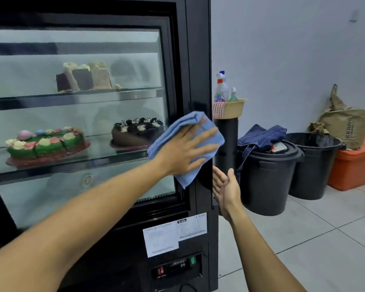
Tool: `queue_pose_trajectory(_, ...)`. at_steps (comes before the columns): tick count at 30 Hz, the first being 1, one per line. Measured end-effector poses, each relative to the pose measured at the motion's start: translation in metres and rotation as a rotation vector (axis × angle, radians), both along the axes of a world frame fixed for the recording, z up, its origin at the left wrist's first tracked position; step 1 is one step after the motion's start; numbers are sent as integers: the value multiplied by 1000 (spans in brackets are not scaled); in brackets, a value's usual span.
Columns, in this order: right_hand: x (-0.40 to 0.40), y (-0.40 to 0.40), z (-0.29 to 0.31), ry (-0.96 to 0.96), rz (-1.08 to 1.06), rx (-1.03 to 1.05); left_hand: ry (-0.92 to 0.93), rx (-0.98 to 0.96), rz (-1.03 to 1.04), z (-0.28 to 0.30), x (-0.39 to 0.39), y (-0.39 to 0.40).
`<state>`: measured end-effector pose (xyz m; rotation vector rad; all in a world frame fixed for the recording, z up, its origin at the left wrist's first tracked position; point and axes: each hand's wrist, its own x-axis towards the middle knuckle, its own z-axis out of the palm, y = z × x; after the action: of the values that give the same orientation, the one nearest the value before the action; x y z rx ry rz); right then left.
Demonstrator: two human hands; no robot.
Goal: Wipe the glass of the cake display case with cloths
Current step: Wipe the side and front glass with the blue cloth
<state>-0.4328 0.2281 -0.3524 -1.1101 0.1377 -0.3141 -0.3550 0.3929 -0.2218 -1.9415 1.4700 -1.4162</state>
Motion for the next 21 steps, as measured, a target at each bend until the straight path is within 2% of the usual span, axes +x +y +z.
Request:
queue_pose_trajectory(2, -3, -3, -2, 20, -16, 44, 56, 128, 11, -69, -2, 11)
queue_pose_trajectory(4, -6, -5, -8, 51, -56, 60, -1, 234, 55, -134, -6, 16)
queue_pose_trajectory(6, -6, -6, -21, 81, -33, 2, 24, 298, 77, -158, -7, 21)
queue_pose_trajectory(8, -8, 2, -28, 90, -21, -66, 34, 350, 37, -126, 1, 23)
queue_pose_trajectory(11, -10, 19, -25, 17, -33, -173, 12, 216, -22, -21, 4, 20)
queue_pose_trajectory(13, -8, 36, -23, -60, -117, -443, -28, 84, -18, 47, 1, 15)
queue_pose_trajectory(15, -2, 53, -23, -182, -326, -763, -106, 40, 10, 93, 3, 11)
queue_pose_trajectory(18, 12, 74, -26, -302, -607, -1232, -163, 11, 28, 122, 8, 5)
queue_pose_trajectory(21, 36, 72, -40, -338, -736, -1398, -188, -16, 51, 120, 7, 1)
